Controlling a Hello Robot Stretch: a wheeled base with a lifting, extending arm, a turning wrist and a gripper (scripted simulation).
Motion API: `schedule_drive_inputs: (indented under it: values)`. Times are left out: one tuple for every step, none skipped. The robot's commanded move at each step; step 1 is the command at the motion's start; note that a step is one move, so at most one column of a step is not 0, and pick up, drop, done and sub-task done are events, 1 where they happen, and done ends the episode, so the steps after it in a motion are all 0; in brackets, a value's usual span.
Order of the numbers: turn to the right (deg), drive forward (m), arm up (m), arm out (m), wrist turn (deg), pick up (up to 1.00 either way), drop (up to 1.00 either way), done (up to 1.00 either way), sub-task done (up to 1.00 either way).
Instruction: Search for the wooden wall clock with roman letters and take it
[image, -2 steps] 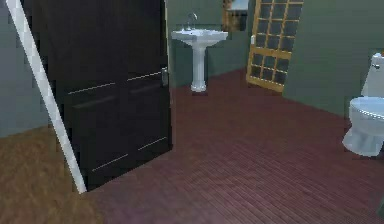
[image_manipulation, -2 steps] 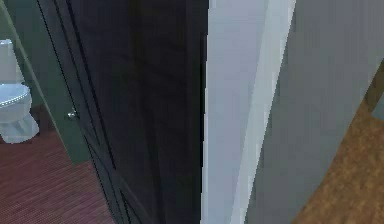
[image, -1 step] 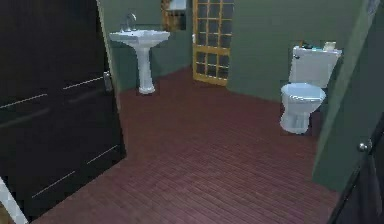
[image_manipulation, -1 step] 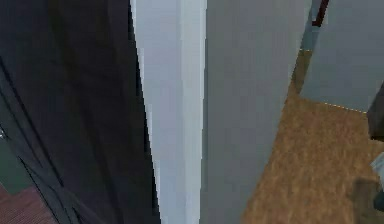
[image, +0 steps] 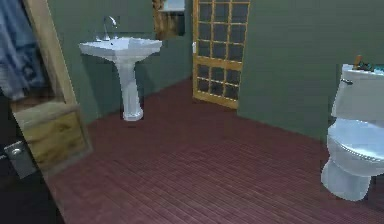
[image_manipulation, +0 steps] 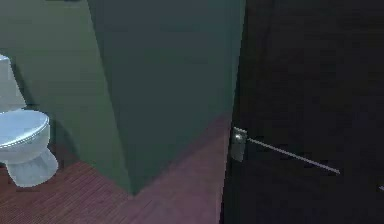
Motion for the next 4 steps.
schedule_drive_inputs:
  values:
    - [0.0, 1.0, 0.0, 0.0, 0.0, 0.0, 0.0, 0.0, 0.0]
    - [0.0, 1.0, 0.0, 0.0, 0.0, 0.0, 0.0, 0.0, 0.0]
    - [0.0, 0.5, 0.0, 0.0, 0.0, 0.0, 0.0, 0.0, 0.0]
    - [-9.0, 0.0, 0.0, 0.0, 0.0, 0.0, 0.0, 0.0, 0.0]
